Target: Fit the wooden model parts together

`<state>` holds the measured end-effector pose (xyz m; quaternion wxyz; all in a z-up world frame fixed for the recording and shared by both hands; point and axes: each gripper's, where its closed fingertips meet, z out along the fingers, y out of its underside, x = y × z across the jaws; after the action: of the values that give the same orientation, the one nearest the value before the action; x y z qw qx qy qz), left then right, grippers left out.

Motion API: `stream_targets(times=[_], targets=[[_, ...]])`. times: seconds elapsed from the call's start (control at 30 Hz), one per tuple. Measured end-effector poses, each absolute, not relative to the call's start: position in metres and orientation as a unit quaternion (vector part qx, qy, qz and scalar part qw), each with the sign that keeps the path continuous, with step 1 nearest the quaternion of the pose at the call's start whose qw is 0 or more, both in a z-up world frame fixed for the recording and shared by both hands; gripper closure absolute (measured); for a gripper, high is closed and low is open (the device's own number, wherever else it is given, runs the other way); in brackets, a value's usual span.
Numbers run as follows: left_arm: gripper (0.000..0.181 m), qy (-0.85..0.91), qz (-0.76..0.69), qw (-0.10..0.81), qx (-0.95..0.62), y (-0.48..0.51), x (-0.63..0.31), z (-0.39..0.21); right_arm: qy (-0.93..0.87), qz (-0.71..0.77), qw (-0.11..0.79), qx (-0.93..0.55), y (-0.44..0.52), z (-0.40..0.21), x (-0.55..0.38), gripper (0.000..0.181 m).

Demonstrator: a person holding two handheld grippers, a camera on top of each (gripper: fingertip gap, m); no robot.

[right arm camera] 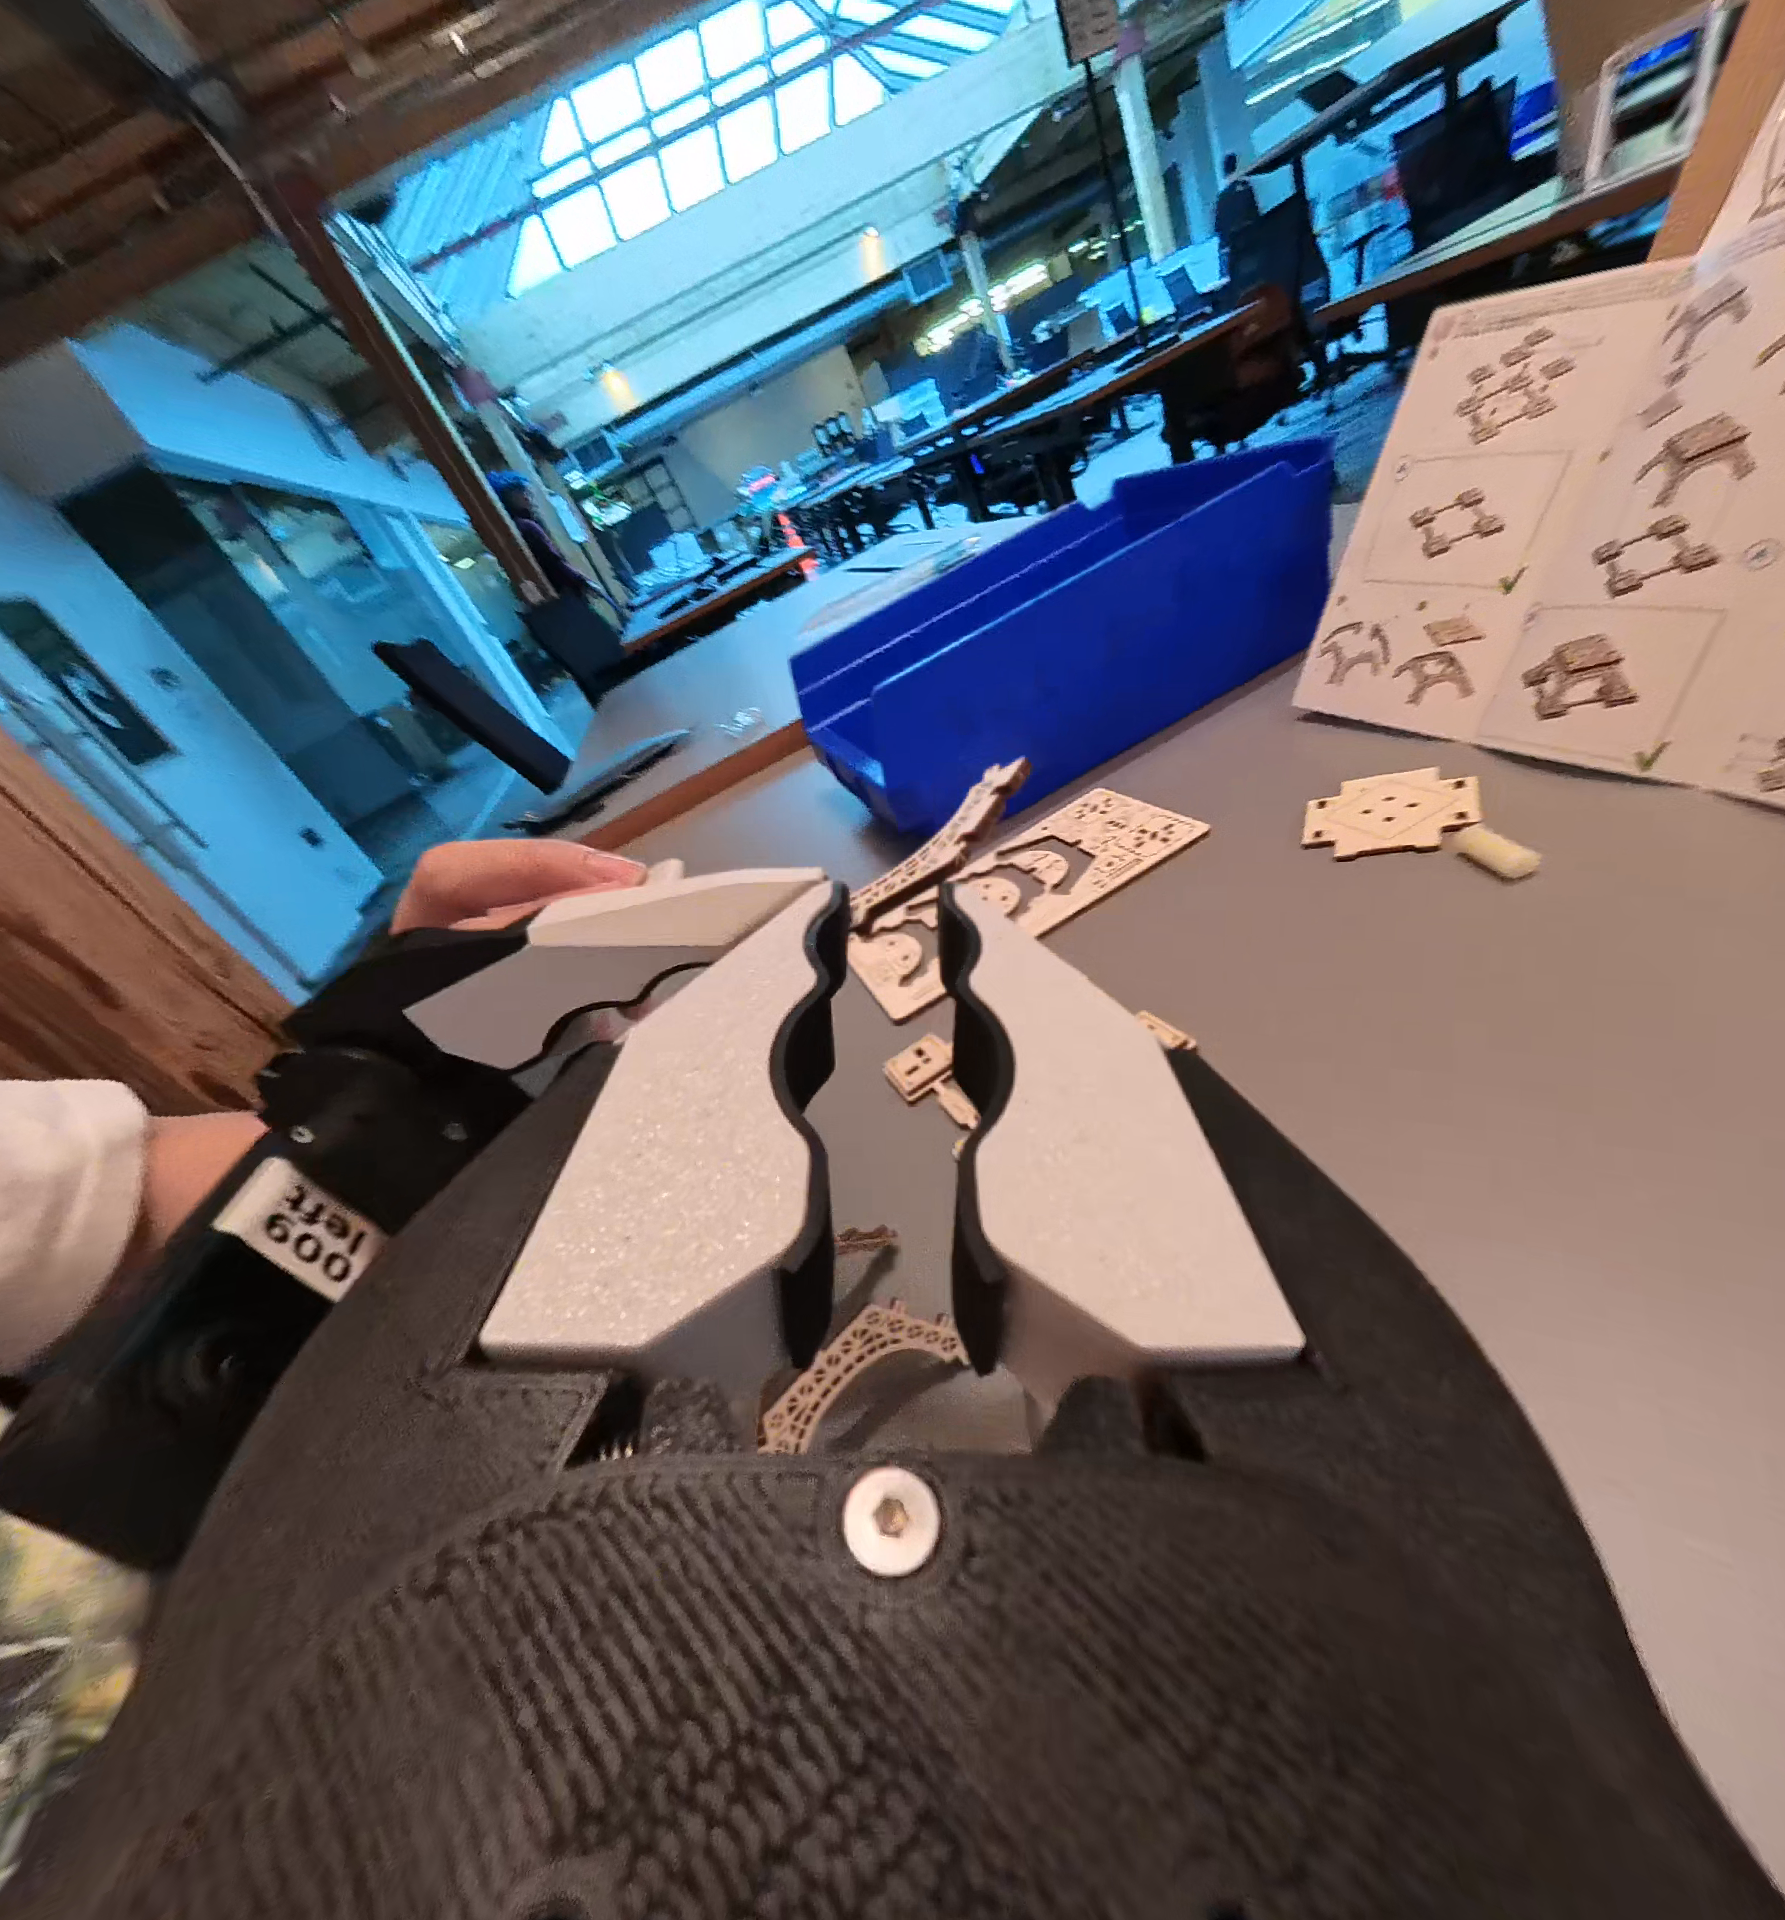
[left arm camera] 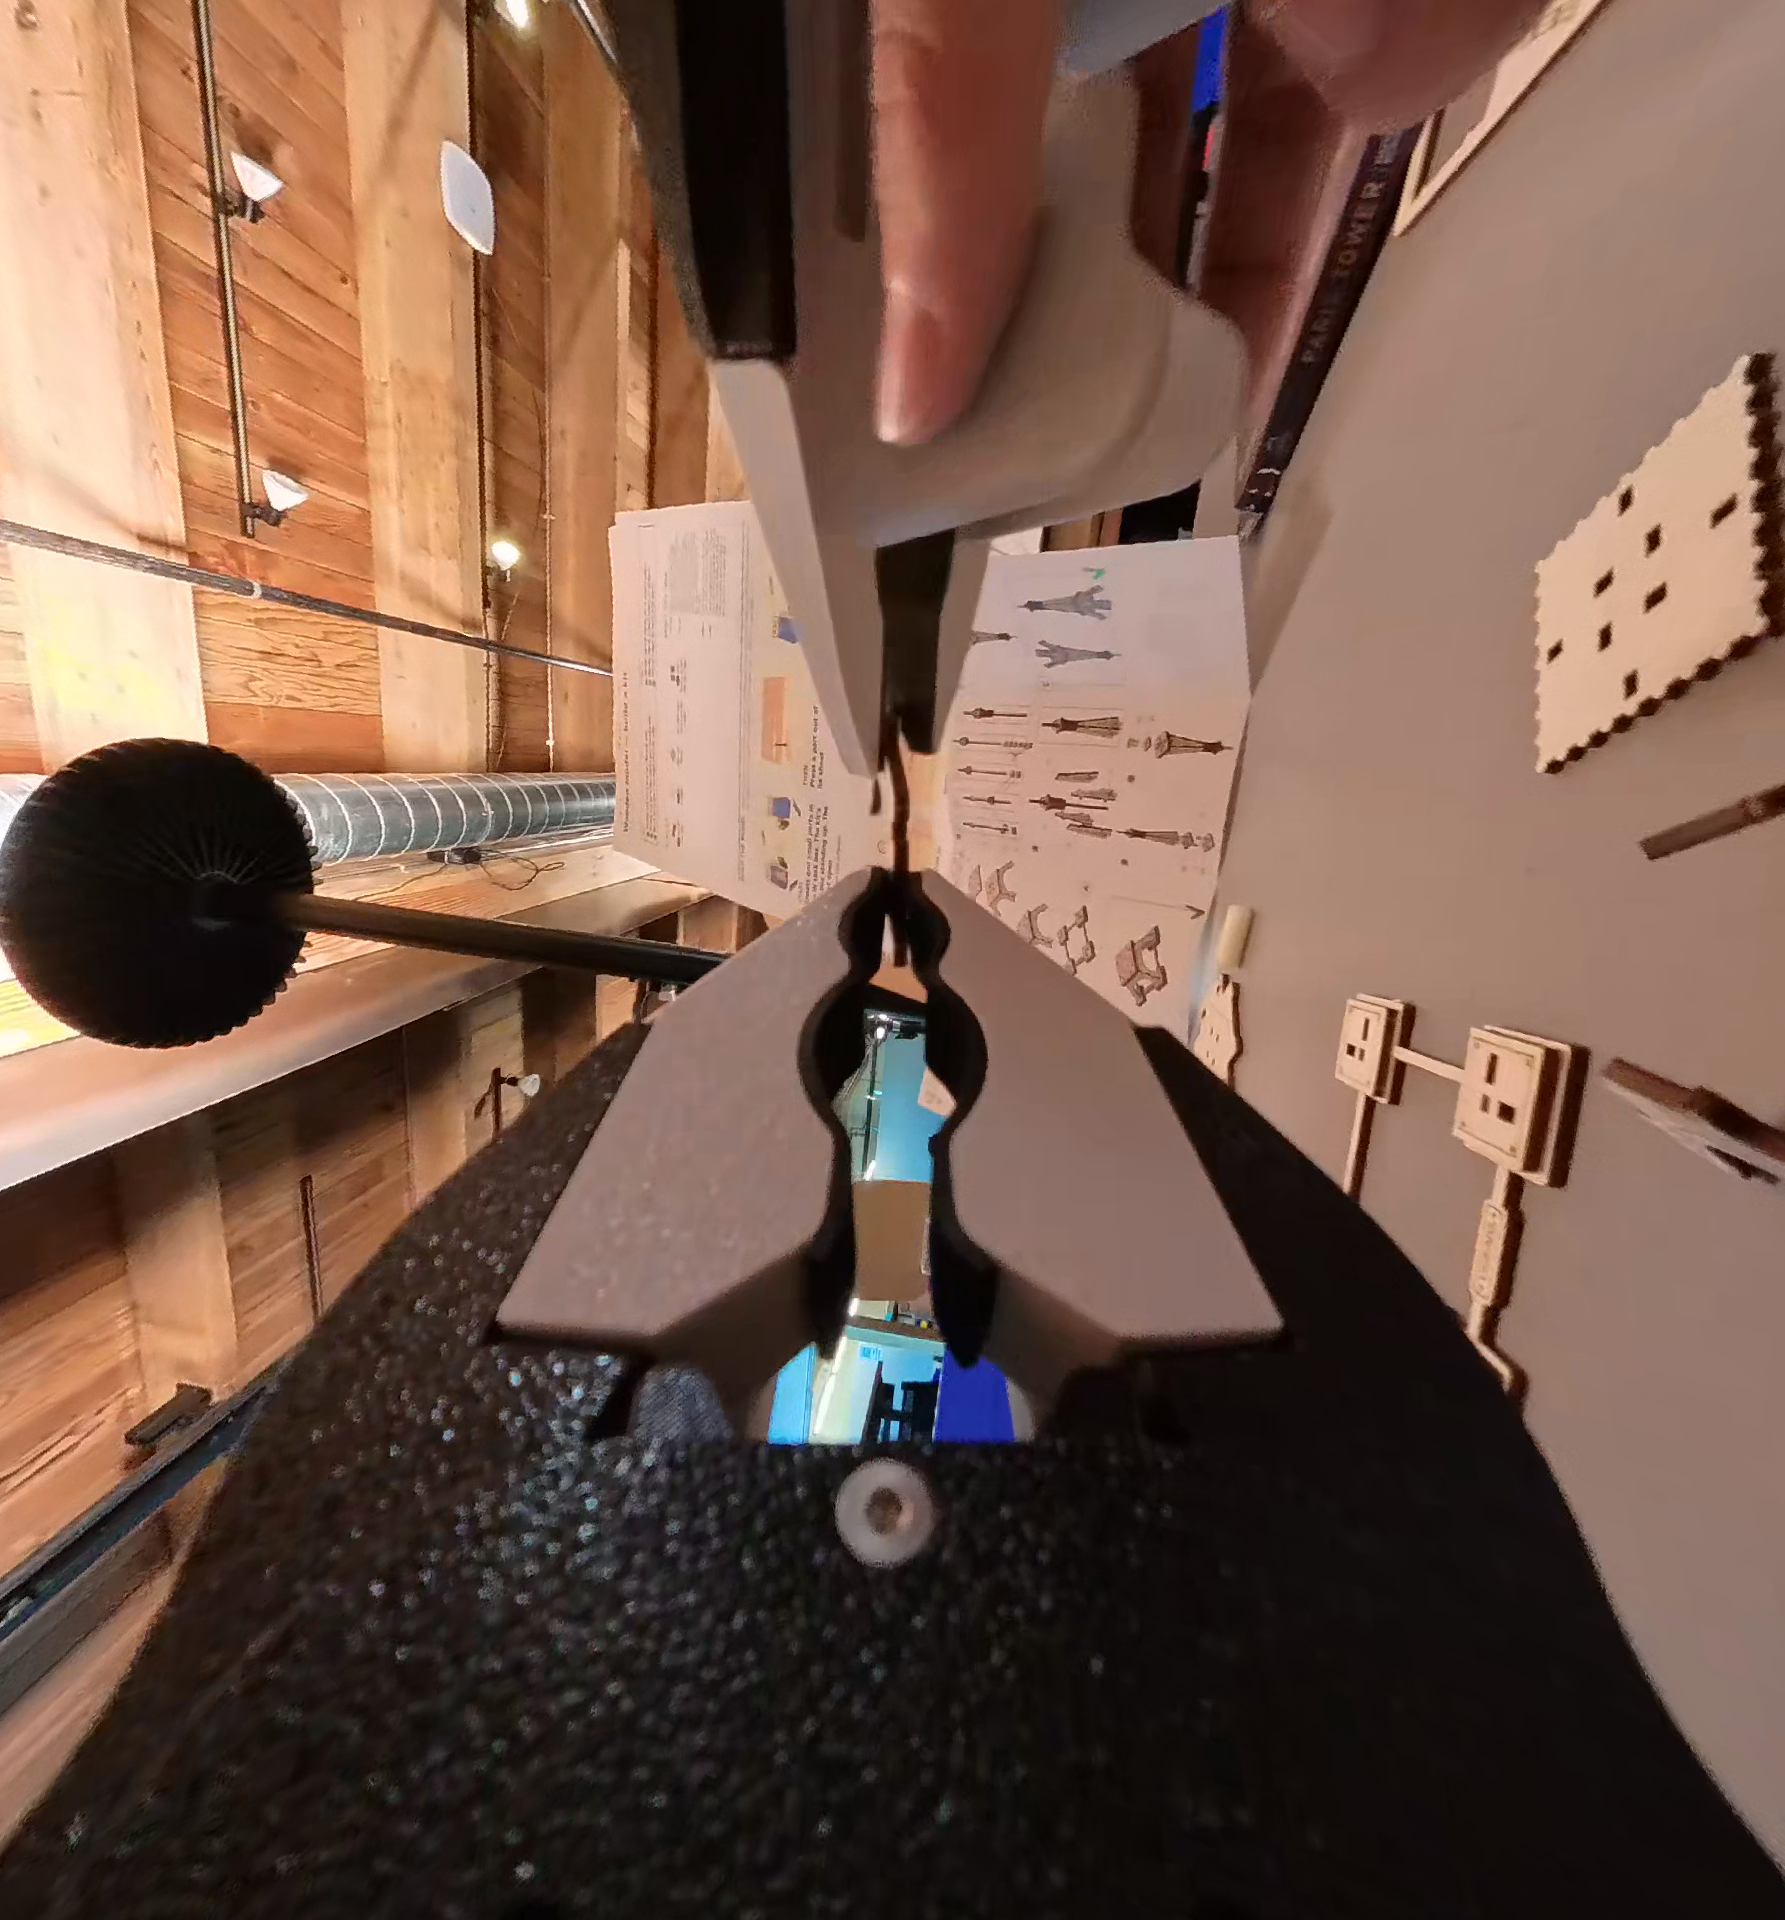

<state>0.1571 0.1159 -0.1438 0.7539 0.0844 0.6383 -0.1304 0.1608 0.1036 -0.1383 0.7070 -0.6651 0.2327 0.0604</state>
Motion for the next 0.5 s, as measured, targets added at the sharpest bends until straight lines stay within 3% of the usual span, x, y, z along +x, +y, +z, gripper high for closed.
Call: stream_targets(times=[0.33, 0.43, 0.5], targets=[[0.16, 0.702, -0.163, 0.688, 0.087, 0.106, 0.157, -0.172, 0.204, 0.026, 0.707, -0.677, 0.101, -0.134, 0.161, 0.181], [0.152, 0.734, -0.215, 0.642, 0.052, 0.11, 0.154, -0.179, 0.163, -0.046, 0.667, -0.725, 0.095, -0.142, 0.164, 0.181], [0.153, 0.762, -0.268, 0.59, 0.013, 0.117, 0.149, -0.182, 0.068, -0.107, 0.589, -0.798, 0.093, -0.159, 0.153, 0.181]])
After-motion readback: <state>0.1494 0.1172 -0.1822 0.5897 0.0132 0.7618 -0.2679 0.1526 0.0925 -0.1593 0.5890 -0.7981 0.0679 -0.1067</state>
